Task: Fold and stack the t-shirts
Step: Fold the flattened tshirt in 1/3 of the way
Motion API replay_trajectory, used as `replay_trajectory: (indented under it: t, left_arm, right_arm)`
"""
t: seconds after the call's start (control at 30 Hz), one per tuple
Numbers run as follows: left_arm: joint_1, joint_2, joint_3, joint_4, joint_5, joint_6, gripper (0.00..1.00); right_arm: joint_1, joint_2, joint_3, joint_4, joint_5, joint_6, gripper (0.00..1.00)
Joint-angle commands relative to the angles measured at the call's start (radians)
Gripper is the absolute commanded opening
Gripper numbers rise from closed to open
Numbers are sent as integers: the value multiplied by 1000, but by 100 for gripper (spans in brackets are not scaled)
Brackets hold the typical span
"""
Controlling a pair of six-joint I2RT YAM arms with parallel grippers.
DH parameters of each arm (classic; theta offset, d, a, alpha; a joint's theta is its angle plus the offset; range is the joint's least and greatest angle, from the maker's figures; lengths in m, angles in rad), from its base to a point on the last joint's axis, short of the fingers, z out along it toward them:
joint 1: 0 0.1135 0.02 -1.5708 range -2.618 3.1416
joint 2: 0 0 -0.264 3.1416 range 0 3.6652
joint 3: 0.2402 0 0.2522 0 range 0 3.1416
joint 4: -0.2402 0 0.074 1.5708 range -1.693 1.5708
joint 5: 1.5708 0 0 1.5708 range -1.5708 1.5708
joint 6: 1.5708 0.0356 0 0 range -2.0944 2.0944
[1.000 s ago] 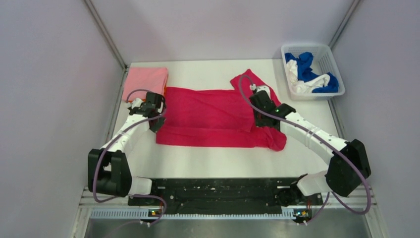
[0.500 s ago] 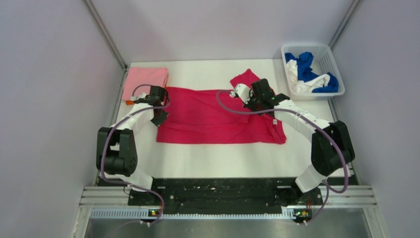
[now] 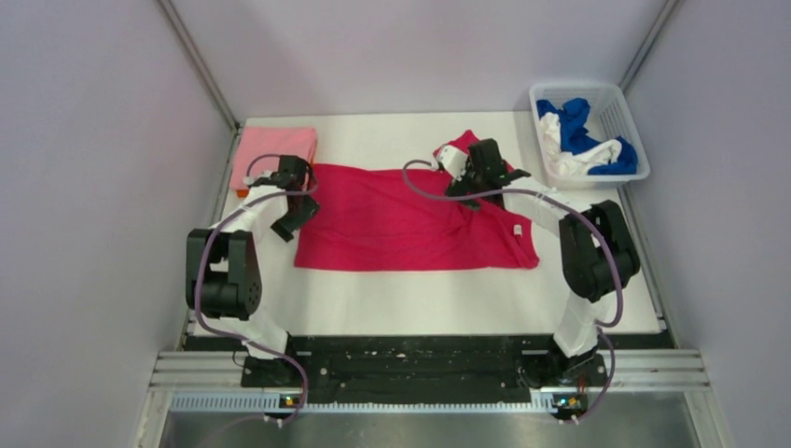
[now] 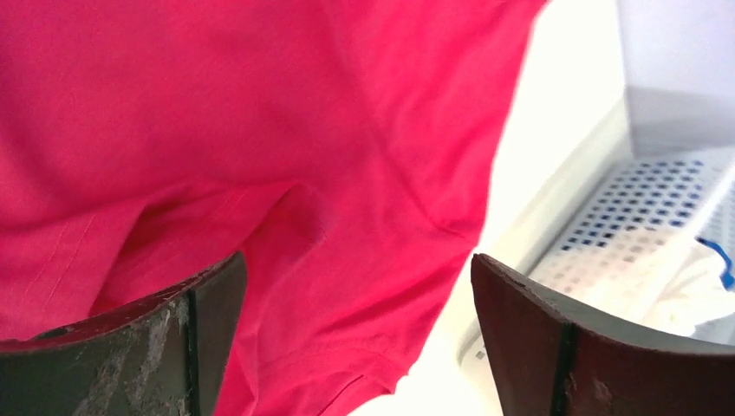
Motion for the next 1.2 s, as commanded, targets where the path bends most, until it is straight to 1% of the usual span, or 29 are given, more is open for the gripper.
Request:
replay_trajectory:
  t: [0.0, 0.1, 0.17, 0.23, 0.27, 0.3, 0.37, 0.4, 0.47, 0.53, 0.57, 0.67, 0.8, 0.93, 1.0, 1.1, 1.17]
  left_arm:
    - [4, -74, 56, -11, 9, 23, 81]
    - [4, -140, 38, -13, 40, 39, 88]
    - [3, -182, 17, -5, 77, 56, 90]
    - [2, -220, -17, 12, 129, 77, 91]
    - [2, -240, -36, 24, 150, 86, 91]
    - [2, -256, -55, 33, 167, 90, 91]
    - [2, -284, -94, 68, 205, 105, 92]
    - [1, -294, -113, 88, 230, 112, 92]
    - [-1, -306, -150, 137, 302, 128, 93]
    - [-4, -300, -177, 180, 367, 150, 94]
    - [-7, -295, -184, 193, 377, 157, 94]
    - [-9, -259, -189, 213, 380, 169, 95]
    - [-9, -206, -161, 203, 390, 180, 95]
    - [-9, -186, -137, 183, 353, 187, 95]
    - [-9, -178, -123, 168, 345, 189, 96]
    - [-9, -171, -110, 157, 346, 193, 97]
    - [-9, -167, -102, 152, 346, 198, 97]
  right_arm:
    - [-5, -96, -11, 233, 102, 238, 99]
    - [-5, -224, -138, 347, 119, 443, 99]
    - [-6, -333, -233, 393, 141, 630, 99]
    - [-6, -406, -315, 371, 200, 941, 99]
    - [-8, -436, -351, 339, 214, 1053, 99]
    - [-13, -458, -381, 314, 163, 1110, 99]
    - [-17, -490, -428, 284, -26, 1130, 99]
    - [-16, -497, -449, 282, -103, 1175, 99]
    - [-16, -499, -497, 333, -220, 1268, 99]
    - [-16, -484, -532, 395, -289, 1317, 99]
    - [-17, -471, -536, 395, -293, 1336, 99]
    - [-16, -423, -528, 375, -279, 1353, 99]
    - [-14, -337, -512, 441, -338, 1374, 99]
    - [15, -194, -405, 433, -359, 1364, 99]
    - [32, -135, -356, 456, -349, 1353, 99]
    - [56, -68, -253, 442, -278, 1332, 99]
    - [80, -34, -170, 395, -194, 1293, 99]
